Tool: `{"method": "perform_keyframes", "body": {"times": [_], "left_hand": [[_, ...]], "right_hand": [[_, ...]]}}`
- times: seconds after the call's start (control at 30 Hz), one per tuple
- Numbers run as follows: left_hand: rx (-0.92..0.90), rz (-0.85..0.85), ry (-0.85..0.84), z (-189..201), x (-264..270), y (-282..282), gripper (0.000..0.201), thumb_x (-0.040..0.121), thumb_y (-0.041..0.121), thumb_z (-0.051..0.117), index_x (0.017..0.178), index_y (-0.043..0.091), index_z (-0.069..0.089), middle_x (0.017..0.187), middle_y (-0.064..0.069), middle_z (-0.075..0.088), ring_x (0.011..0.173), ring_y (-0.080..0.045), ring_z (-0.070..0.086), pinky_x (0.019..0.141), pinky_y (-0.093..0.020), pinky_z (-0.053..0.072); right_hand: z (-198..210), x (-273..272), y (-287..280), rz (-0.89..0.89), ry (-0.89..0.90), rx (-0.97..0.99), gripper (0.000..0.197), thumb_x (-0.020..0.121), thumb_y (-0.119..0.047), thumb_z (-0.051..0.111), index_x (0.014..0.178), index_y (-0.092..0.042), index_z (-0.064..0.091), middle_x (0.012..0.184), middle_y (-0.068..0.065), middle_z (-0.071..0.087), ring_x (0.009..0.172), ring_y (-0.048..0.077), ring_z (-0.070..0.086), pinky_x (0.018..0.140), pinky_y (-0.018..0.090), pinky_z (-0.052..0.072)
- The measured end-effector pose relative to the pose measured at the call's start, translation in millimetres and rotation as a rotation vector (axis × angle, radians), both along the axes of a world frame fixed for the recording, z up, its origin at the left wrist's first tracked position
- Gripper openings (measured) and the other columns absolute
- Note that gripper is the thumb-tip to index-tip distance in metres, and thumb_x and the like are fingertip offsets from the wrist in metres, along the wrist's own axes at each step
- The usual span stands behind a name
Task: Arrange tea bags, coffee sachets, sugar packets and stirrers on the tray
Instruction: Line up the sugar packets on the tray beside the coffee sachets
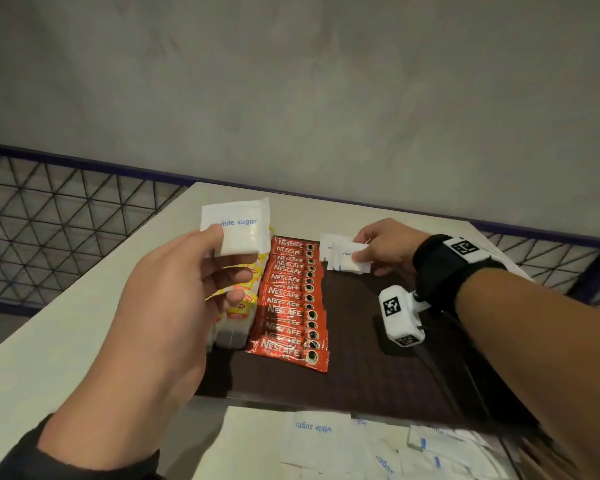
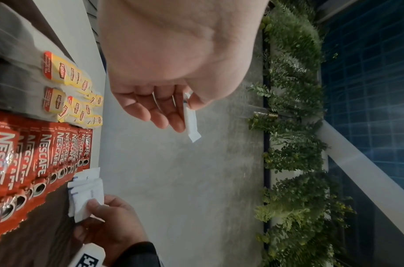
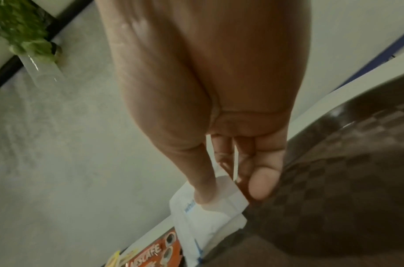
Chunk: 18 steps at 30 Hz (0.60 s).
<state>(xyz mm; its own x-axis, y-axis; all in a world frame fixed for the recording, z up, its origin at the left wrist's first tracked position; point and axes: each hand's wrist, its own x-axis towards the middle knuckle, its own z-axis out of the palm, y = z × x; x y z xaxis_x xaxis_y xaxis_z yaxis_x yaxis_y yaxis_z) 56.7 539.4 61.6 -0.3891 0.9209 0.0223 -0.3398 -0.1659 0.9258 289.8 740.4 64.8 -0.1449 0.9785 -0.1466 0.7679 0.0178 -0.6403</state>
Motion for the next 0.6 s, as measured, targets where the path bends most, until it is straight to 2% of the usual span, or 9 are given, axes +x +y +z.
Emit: {"method": "perform_keyframes", "body": {"times": [0.07,0.13,0.2,0.27,0.4,0.5,0.6], "left_hand": [[-0.005,0.004,0.010,-2.7,-0.2,3.1,0.022,0.102,0.029,0.053,0.094,0.019,0.071,0.077,-0.003,0.076,0.061,-0.009,0.065,0.060,-0.031,0.044],[-0.015,0.014,0.012,-5.1,-0.6,6.7,0.022,0.102,0.031,0.053,0.096,0.019,0.071,0.076,-0.002,0.077,0.058,-0.008,0.066,0.060,-0.031,0.044],[-0.025,0.019,0.011,-7.2,-0.9,10.2,0.023,0.102,0.032,0.052,0.096,0.019,0.071,0.075,-0.002,0.077,0.057,-0.007,0.066,0.059,-0.031,0.044],[-0.035,0.025,0.011,-8.5,-1.5,12.5,0.024,0.102,0.032,0.052,0.096,0.020,0.071,0.075,-0.002,0.077,0.056,-0.007,0.065,0.058,-0.031,0.044],[-0.048,0.039,0.015,-10.9,-2.0,14.6,0.024,0.102,0.034,0.052,0.098,0.020,0.071,0.074,-0.001,0.076,0.056,-0.006,0.065,0.055,-0.029,0.044],[-0.056,0.038,0.010,-10.4,-0.2,14.8,0.025,0.102,0.033,0.051,0.095,0.020,0.071,0.070,0.000,0.075,0.053,-0.006,0.064,0.049,-0.026,0.045],[-0.047,0.033,0.007,-9.0,1.6,13.5,0.025,0.102,0.030,0.051,0.092,0.019,0.071,0.067,-0.001,0.073,0.052,-0.007,0.062,0.044,-0.023,0.044]], "right_hand": [[-5.9,-6.2,9.5,-0.019,-0.013,0.005,0.013,0.091,-0.005,0.071,0.104,-0.007,0.071,0.101,0.015,0.073,0.074,0.021,0.068,0.055,0.026,0.057],[-9.2,-11.1,15.3,-0.034,-0.030,0.013,0.018,0.091,-0.004,0.071,0.109,-0.006,0.068,0.103,0.020,0.072,0.080,0.027,0.071,0.068,0.035,0.064],[-10.2,-14.9,17.2,-0.039,-0.062,0.014,0.027,0.090,-0.005,0.072,0.115,-0.001,0.065,0.099,0.023,0.070,0.084,0.036,0.073,0.080,0.046,0.064],[-9.9,-18.2,17.3,-0.045,-0.107,0.013,0.041,0.089,-0.012,0.076,0.122,0.004,0.059,0.100,0.024,0.069,0.091,0.042,0.073,0.083,0.052,0.062],[-10.7,-20.0,16.2,-0.042,-0.135,-0.010,0.071,0.083,-0.020,0.083,0.138,-0.007,0.040,0.100,0.011,0.061,0.089,0.035,0.074,0.083,0.048,0.063],[-12.3,-20.0,16.9,-0.022,-0.158,-0.005,0.075,0.082,-0.016,0.084,0.141,-0.010,0.038,0.098,0.006,0.057,0.089,0.032,0.073,0.083,0.046,0.063],[-13.2,-21.5,19.7,0.002,-0.194,0.013,0.075,0.082,-0.017,0.084,0.141,-0.008,0.038,0.105,0.010,0.061,0.089,0.032,0.074,0.083,0.046,0.062]]}}
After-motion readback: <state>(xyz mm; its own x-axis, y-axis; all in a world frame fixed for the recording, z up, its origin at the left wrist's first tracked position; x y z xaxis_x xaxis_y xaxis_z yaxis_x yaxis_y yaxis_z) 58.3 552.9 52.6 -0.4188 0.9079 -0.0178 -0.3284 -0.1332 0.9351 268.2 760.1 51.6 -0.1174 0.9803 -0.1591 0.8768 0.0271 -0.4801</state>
